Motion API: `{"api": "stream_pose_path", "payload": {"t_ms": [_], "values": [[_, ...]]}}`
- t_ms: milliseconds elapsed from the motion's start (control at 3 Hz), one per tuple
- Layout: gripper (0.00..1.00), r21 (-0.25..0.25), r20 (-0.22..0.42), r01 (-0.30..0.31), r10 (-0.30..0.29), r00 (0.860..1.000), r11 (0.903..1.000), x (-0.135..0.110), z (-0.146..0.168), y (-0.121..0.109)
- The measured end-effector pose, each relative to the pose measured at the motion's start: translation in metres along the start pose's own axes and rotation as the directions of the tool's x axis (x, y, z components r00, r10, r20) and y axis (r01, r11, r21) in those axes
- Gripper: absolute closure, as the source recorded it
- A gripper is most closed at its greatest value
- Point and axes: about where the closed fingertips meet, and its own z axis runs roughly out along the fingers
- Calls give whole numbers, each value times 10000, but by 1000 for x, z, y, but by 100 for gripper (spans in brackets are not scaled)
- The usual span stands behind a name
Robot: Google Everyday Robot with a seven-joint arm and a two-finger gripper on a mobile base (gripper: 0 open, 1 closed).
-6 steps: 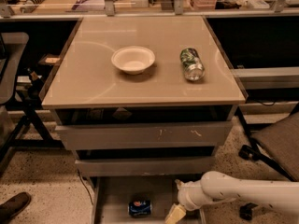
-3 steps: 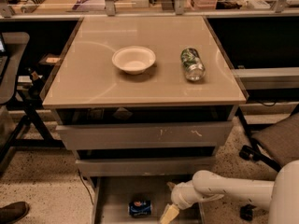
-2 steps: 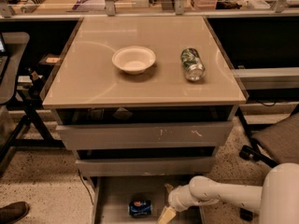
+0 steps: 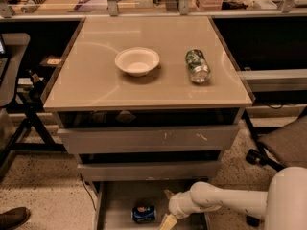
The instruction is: Pick pepsi can from bottom drawer and place on counter
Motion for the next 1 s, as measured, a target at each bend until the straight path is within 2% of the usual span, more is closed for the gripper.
{"api": "stream_pose_path", "payload": {"t_ms": [333,667,1000], "values": [[0,-279,313,472,-463,9984,9985,-15,13,12],[0,-283,324,488,-479,9983,9984,-16,14,12],[0,-187,71,505,-504,9987,9985,-14,18,13]]}}
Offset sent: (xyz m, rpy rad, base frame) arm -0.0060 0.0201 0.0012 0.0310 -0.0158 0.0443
